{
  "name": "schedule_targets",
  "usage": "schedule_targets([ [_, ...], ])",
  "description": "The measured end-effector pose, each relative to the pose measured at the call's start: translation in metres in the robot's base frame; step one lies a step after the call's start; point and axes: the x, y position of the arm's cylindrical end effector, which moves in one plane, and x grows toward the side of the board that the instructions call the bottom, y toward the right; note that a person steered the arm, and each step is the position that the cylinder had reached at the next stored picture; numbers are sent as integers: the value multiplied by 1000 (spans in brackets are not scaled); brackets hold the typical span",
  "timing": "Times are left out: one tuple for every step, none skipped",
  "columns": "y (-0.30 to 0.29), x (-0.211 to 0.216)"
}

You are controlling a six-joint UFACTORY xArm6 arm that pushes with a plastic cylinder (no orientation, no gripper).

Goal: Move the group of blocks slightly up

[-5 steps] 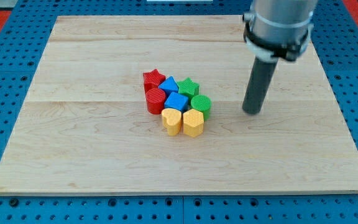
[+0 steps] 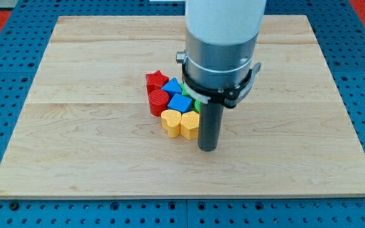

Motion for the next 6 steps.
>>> schedule_targets([
  [-28,-17],
  [-33,-46],
  [-33,-60],
  [-33,-66],
  [-33,-52],
  [-36,-15],
])
